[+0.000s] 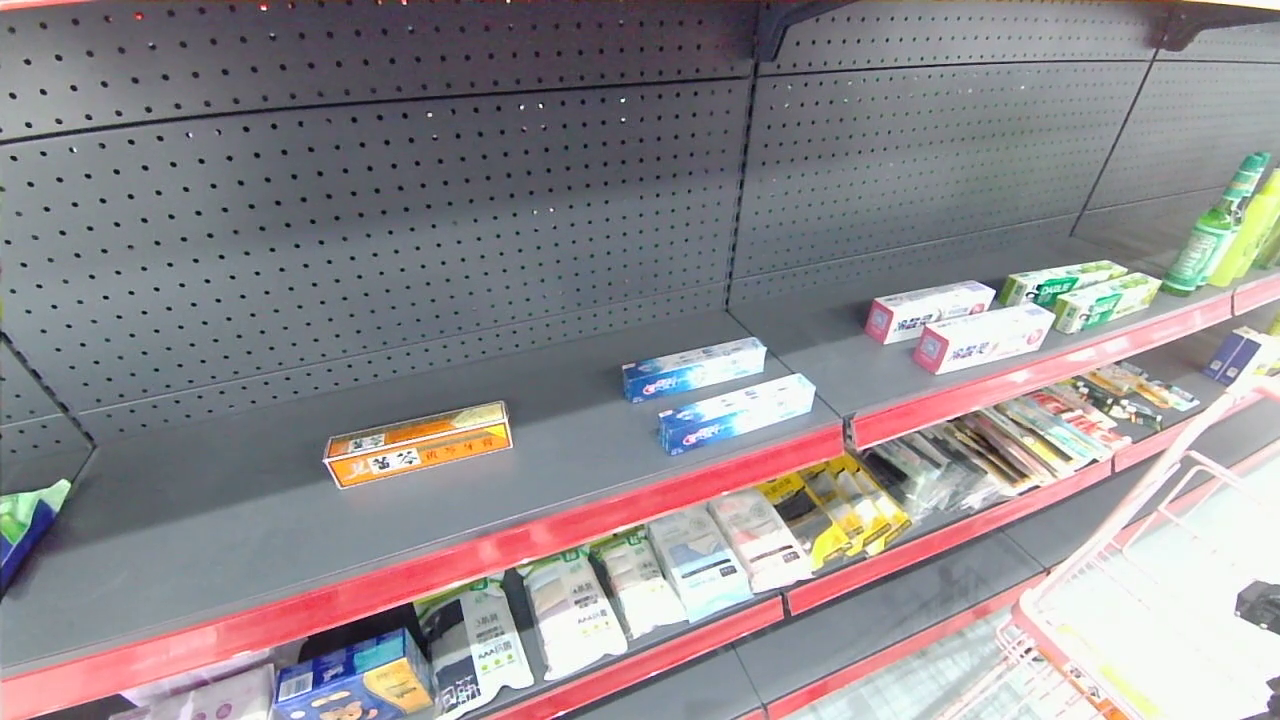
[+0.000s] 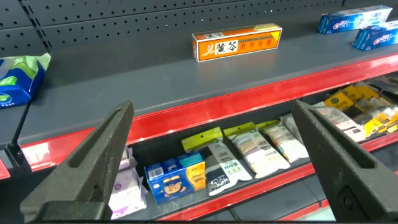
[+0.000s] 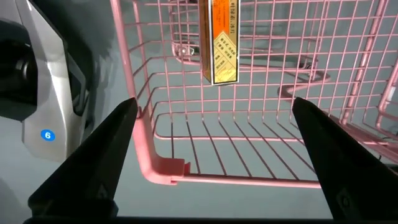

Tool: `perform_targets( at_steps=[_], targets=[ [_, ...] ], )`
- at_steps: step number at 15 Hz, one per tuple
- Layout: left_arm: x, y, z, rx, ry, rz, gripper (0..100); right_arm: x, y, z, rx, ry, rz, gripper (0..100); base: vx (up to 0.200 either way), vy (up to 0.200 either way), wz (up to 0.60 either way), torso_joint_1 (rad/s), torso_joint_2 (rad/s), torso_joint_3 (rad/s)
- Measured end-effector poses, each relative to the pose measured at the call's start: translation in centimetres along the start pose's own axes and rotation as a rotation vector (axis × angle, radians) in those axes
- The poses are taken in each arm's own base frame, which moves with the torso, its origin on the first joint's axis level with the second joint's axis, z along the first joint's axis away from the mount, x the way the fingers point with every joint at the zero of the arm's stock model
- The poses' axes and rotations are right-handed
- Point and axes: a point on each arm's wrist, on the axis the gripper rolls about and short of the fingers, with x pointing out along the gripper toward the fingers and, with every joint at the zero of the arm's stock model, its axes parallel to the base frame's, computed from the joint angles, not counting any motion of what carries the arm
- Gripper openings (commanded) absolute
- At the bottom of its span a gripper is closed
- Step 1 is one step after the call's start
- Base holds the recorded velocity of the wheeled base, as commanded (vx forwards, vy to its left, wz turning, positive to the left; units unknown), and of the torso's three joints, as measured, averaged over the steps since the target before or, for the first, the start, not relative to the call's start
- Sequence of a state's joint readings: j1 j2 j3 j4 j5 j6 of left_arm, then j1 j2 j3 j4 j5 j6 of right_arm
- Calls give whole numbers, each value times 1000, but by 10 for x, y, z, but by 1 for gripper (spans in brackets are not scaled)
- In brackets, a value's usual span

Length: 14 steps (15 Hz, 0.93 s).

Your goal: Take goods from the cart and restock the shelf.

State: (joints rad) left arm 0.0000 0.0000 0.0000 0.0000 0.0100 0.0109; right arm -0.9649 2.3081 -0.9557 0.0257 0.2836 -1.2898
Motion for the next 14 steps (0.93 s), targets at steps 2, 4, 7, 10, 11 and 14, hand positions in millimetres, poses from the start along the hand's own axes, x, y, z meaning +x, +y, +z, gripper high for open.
perform_targets(
  at_steps=[2, 4, 7, 10, 11, 14],
  targets=[
    [0, 0, 0, 0, 0, 0, 100, -1, 1, 2, -8, -1, -1, 100, 0, 0, -300, -151, 325, 168],
    [0, 0, 0, 0, 0, 1, 100, -2, 2, 4, -17, -3, -1, 100, 0, 0, 0, -144, 332, 171],
    [0, 0, 0, 0, 0, 0, 100, -4, 0, 4, -14, -4, -10, 100, 0, 0, 0, -150, 338, 178],
    [0, 0, 0, 0, 0, 0, 100, -5, -1, 4, -14, -7, -18, 100, 0, 0, 0, -150, 338, 173],
    [0, 0, 0, 0, 0, 0, 100, -6, -1, 3, -11, -6, -18, 100, 0, 0, 0, -46, 115, 61],
    [0, 0, 0, 0, 0, 0, 100, -5, -3, 6, -23, -12, -30, 100, 0, 0, 0, -7, 17, 11]
  ],
)
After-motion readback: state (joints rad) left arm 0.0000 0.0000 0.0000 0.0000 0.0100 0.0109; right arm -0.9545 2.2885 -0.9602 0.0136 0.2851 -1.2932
